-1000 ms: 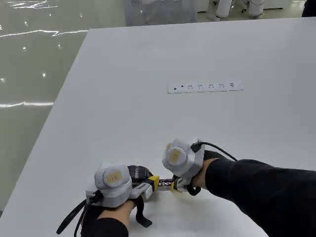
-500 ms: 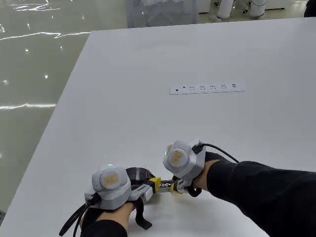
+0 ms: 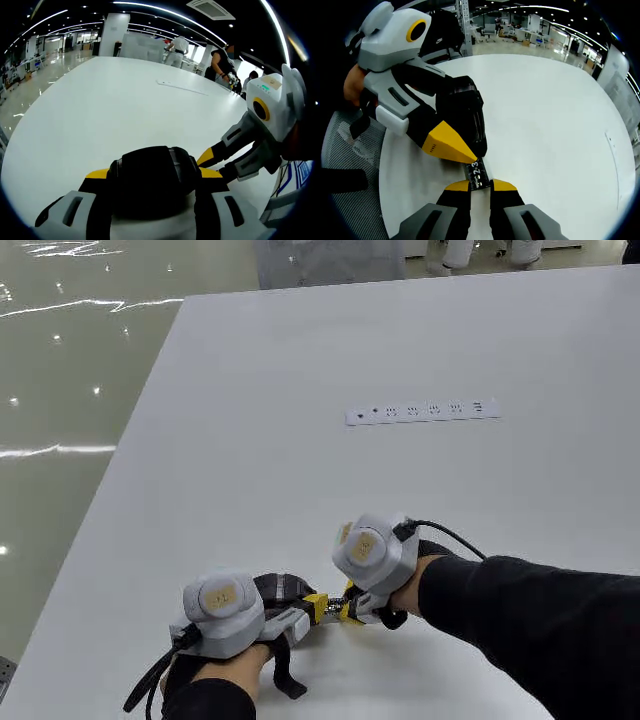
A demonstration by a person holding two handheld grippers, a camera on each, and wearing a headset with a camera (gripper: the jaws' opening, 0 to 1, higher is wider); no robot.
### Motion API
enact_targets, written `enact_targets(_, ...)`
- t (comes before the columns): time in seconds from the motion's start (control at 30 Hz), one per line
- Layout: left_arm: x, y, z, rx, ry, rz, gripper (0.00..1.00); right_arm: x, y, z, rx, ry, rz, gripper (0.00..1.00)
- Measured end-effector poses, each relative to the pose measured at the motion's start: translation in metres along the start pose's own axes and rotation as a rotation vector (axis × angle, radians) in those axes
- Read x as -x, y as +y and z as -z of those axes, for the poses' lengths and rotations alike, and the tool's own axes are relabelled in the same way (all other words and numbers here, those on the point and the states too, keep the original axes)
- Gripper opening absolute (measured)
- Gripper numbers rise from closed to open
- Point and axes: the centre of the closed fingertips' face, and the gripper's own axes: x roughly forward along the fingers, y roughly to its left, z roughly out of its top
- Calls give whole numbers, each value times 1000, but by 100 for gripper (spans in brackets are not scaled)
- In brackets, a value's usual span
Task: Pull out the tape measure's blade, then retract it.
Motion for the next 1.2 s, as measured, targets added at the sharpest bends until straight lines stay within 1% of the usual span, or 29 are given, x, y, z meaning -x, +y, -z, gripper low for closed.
enact_targets(0.1, 0, 0, 0, 1, -2, 0, 62, -1, 0, -2, -8, -6, 1, 9)
enact_targets(0.33, 0, -1, 1, 2, 1, 4, 62, -3, 1, -6, 3, -12, -8, 9)
enact_targets(0.63, 0, 0, 1, 0, 3, 5, 62, -6, 3, -9, 44, -19, -13, 10)
enact_targets(0.87, -1, -1, 2, -1, 6, 10, 62, -8, 2, -12, 36, -27, -11, 10)
enact_targets(1.0, -1, -1, 2, 0, 6, 9, 62, -10, 2, -14, 52, -29, -4, 10)
enact_targets(1.2, -2, 0, 2, 2, 5, 9, 63, -10, 1, -15, 38, -41, -3, 10)
